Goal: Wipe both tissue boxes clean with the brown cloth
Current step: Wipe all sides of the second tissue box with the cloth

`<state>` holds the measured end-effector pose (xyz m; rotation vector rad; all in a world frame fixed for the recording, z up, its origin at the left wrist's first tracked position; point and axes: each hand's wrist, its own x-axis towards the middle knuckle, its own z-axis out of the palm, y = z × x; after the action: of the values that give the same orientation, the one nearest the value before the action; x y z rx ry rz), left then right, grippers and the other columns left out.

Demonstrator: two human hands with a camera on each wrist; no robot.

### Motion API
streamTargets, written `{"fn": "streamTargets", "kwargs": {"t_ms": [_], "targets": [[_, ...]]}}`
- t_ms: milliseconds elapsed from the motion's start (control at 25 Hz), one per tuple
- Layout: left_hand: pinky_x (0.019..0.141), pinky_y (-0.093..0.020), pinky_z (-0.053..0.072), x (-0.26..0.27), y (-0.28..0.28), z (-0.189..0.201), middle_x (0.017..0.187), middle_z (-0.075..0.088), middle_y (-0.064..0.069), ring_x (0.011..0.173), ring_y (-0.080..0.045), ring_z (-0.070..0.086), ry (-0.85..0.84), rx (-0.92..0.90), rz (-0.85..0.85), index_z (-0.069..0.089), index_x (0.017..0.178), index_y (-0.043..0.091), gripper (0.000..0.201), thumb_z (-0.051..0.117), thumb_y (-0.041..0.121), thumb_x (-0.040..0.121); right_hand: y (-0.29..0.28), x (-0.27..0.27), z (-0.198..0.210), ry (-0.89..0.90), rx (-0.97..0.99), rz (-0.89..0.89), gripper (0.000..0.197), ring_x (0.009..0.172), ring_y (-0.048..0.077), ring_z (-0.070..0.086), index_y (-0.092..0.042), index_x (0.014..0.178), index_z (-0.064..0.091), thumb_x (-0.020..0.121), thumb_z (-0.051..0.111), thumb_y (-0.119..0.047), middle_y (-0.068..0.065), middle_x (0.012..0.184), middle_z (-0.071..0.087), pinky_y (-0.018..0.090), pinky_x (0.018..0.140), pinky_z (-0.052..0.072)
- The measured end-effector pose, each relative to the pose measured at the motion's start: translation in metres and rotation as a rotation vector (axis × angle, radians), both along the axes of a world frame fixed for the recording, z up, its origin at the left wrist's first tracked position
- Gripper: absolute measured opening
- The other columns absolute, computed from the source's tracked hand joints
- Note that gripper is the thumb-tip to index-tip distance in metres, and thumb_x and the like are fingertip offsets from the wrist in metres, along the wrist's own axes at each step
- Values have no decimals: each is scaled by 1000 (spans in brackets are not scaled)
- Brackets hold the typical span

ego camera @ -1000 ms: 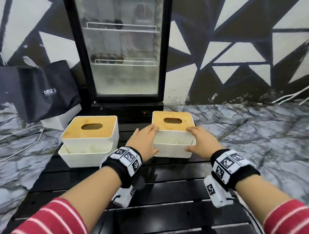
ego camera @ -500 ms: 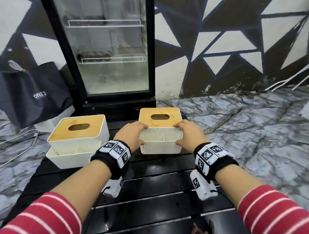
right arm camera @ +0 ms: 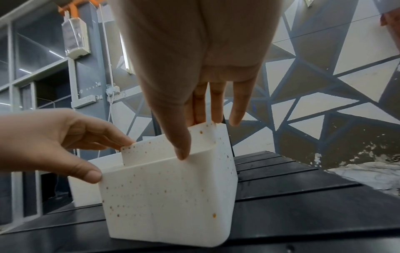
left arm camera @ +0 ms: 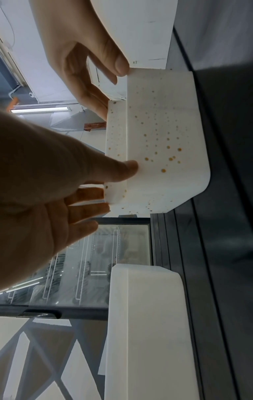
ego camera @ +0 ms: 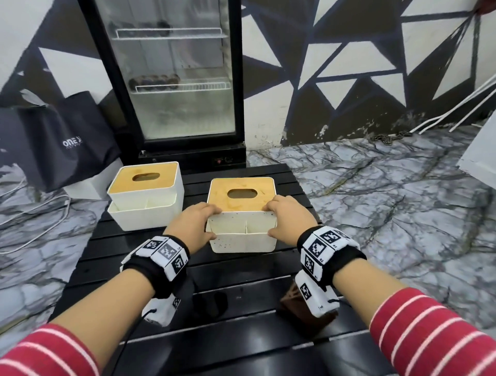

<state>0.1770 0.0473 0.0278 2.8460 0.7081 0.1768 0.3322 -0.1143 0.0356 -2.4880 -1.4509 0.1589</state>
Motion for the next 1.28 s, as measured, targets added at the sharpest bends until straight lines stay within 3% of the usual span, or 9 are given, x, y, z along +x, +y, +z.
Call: {"fn": "streamTargets", "kwargs": {"t_ms": [360, 520, 720, 840, 920, 1000, 1120, 1280], "targets": [[103, -27, 37, -95, -44, 3, 134, 48, 7, 124, -14, 45, 46, 18, -33, 49, 131, 25, 58, 74, 27, 78, -61, -93, -11, 20, 115, 74, 49, 110, 18, 39, -21, 124, 50, 78, 64, -23, -3, 116, 50, 31, 92, 41], [103, -23, 33, -133, -69, 0, 141, 43, 9, 128, -12, 41, 53, 32, -53, 47, 134, 26, 57, 70, 29, 82, -87, -125, -16, 35, 160, 113, 49, 109, 16, 38, -23, 126, 48, 79, 62, -27, -6, 119, 49, 23, 94, 34], [103, -20, 30, -171, -91, -10, 140, 46, 7, 128, -14, 44, -39, -1, -57, 52, 132, 24, 58, 74, 24, 78, -113, -153, -23, 46, 203, 140, 49, 111, 13, 36, -26, 125, 48, 78, 63, -29, -9, 120, 49, 20, 92, 31], [106, -23, 30, -179, -95, -11, 140, 46, 8, 128, -12, 44, -22, -3, -48, 52, 131, 24, 57, 72, 29, 78, -114, -162, -27, 38, 222, 150, 49, 111, 14, 37, -25, 127, 48, 79, 62, -27, -8, 122, 49, 21, 94, 32], [114, -32, 26, -180, -98, -5, 135, 49, 9, 125, -11, 46, 24, -2, -54, 53, 128, 25, 62, 62, 56, 74, -119, -161, -29, 91, 232, 170, 50, 114, 13, 37, -26, 128, 47, 80, 62, -26, -9, 124, 48, 22, 97, 32], [118, -42, 14, -175, -104, 5, 125, 52, 14, 118, -8, 49, 90, 74, -38, 54, 123, 30, 83, 29, 80, 62, -126, -150, -31, 205, 337, 162, 47, 117, 11, 41, -28, 125, 49, 81, 63, -22, -11, 123, 47, 23, 100, 34], [116, -45, 4, -158, -117, 12, 130, 47, 14, 123, -9, 45, 92, 174, 9, 44, 132, 32, 94, 5, 81, 62, -134, -121, -39, 254, 404, 10, 42, 116, 13, 44, -26, 121, 52, 81, 63, -19, -9, 120, 47, 29, 98, 39], [115, -44, 11, -120, -136, 3, 139, 41, 10, 130, -14, 37, 98, 177, -64, 20, 144, 40, 95, -1, 85, 63, -131, -96, -56, 197, 69, -62, 46, 123, 19, 39, -32, 125, 47, 81, 60, -31, -7, 131, 43, 40, 102, 36]]}}
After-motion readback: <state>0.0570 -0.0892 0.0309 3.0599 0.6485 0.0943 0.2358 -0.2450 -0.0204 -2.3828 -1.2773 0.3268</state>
